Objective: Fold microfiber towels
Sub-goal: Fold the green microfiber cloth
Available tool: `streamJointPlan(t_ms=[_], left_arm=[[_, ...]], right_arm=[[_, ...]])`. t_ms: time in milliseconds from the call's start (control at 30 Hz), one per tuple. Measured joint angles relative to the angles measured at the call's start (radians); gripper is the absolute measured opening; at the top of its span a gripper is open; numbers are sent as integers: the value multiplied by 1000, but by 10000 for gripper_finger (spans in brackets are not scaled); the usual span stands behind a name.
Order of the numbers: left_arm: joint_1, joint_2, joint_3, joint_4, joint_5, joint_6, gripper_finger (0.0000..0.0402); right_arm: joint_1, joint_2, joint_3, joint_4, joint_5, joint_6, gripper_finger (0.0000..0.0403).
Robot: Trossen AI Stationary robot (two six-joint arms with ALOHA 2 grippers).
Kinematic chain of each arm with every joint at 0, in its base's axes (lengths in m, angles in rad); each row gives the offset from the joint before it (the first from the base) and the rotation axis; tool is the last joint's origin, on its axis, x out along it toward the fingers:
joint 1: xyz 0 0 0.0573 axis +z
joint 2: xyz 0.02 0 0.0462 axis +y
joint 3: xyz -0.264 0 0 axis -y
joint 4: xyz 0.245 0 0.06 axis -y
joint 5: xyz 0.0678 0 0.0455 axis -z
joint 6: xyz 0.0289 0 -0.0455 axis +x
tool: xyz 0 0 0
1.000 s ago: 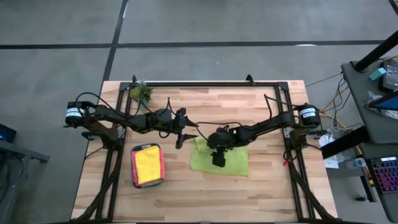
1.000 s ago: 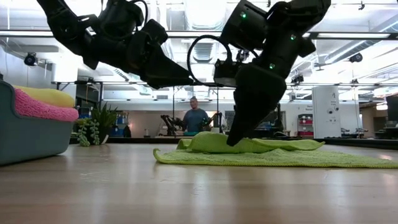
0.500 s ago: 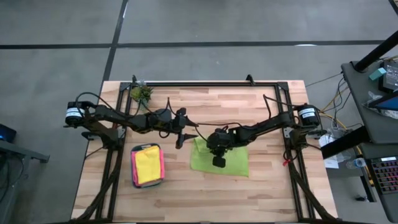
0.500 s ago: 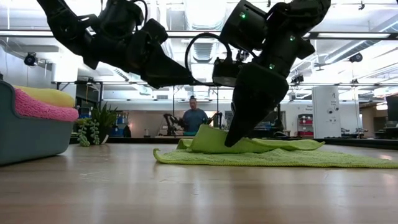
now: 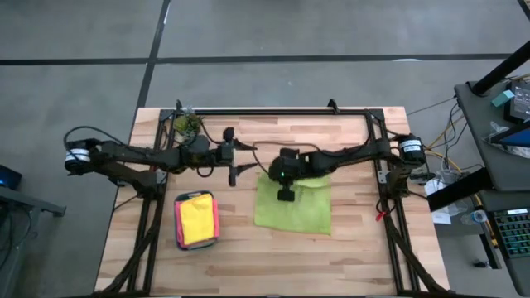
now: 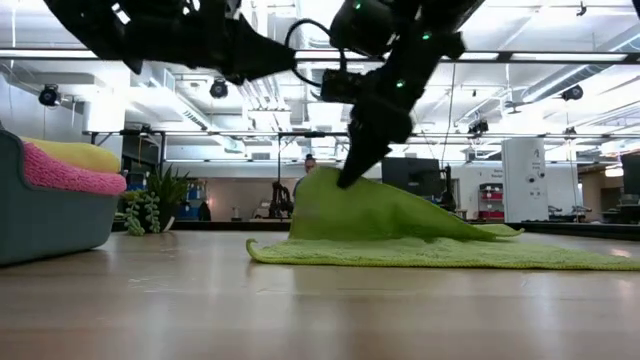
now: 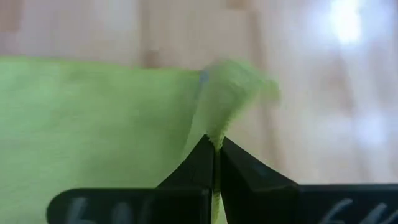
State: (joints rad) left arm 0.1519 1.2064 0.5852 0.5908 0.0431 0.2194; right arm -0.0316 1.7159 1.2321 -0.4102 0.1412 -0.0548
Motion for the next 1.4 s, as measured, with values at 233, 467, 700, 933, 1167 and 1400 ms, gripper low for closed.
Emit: streamJointPlan(t_ms=[233,467,700,933,1167,1400], left_arm=[[6,-30,-3,-3,-2,1,219],[6,39,-3,6,-2,0,219],[6,133,2,50,-3,-4,219],[6,189,17,59,-3,-59,219],[6,207,14,31,-3,-107,219],[-2,214,14,-117,4,-111,219]], right_arm=[[-158,1,36,5,0,-136,8],[-258,2,22,62,-80,-208,12],[-298,3,24,79,-87,-221,49],[-322,3,45,74,-88,-222,93],[-306,-15,65,-48,-89,-153,108],[-168,-26,16,-188,-92,-10,69]])
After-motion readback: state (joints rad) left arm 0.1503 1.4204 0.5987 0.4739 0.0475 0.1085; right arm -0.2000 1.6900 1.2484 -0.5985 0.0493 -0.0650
